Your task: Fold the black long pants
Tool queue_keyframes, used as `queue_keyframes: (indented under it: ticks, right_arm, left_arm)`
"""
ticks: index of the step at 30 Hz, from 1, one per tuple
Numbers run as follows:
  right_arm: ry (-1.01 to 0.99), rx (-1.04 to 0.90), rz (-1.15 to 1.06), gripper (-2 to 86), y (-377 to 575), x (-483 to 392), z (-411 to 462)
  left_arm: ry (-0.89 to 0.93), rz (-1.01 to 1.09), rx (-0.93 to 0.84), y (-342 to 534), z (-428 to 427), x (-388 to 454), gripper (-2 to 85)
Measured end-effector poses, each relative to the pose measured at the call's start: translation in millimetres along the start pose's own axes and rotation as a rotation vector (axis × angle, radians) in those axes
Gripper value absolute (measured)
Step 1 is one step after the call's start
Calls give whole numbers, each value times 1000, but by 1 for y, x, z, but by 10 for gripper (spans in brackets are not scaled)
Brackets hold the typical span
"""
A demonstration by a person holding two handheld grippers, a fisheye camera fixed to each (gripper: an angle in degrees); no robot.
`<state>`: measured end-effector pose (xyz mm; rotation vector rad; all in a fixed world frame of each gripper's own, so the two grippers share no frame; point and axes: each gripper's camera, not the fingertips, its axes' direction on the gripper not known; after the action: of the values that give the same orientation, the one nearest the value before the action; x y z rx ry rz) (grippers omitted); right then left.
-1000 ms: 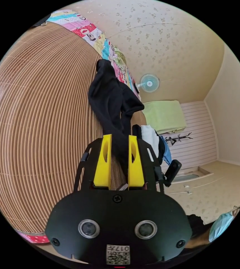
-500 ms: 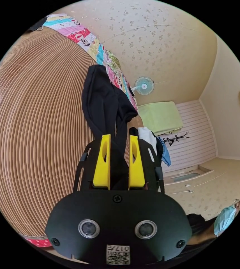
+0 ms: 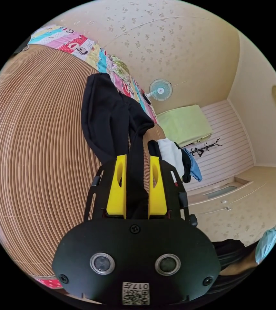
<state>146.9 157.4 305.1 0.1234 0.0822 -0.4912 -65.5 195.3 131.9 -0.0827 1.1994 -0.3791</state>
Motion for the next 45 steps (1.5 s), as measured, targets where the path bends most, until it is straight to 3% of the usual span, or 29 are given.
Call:
queue_keyframes:
  ticks: [2,5,7,9,11,13,14,17,22,26,29,33,35,38,42,45]
  right_arm:
    - [-43,117,22,21,12,5,-33]
    - [-90,440,111,14,67,28,-108]
    - [-116,676,234,12,133,56,-146]
    - [-110,794,413,11,188,85,-148]
    - [-21,754,653,12,229,110,-133]
    - [58,522,882,11,255,134,-99]
    - [54,495,913,11,259,136,-94]
    - [77,517,835,11,250,123,-104]
    - [351,523,635,8,225,77,-99]
    - [441,529,583,6,219,60,-96]
    - [403,614,563,8,230,54,-101]
    - [212,781,446,15,247,49,-112]
    - [172,812,432,24,248,48,-112]
    - [138,775,415,49,238,48,-107]
    - [136,700,308,94,219,35,-106]
    - [137,660,222,139,209,22,-97]
  left_arm:
    - [4,14,8,4,0,-2,107]
    - [32,29,30,7,1,-6,107]
    - [54,36,53,10,3,-6,106]
    - [37,52,70,14,3,0,104]
    - [-5,86,78,19,2,13,101]
    - [-37,136,90,31,-1,28,101]
    - [-37,141,96,35,-2,30,101]
    - [-12,151,110,55,-11,26,104]
    - [-71,293,99,92,-34,21,153]
    - [-170,375,14,129,-21,12,170]
    - [-307,383,-70,149,6,-4,183]
    - [-334,184,-177,167,50,-70,182]
    - [-349,142,-57,186,37,-80,132]
    - [-194,42,-97,200,34,-102,60]
    - [248,-26,-64,232,19,-110,20]
    - [160,-14,-156,263,26,-99,8]
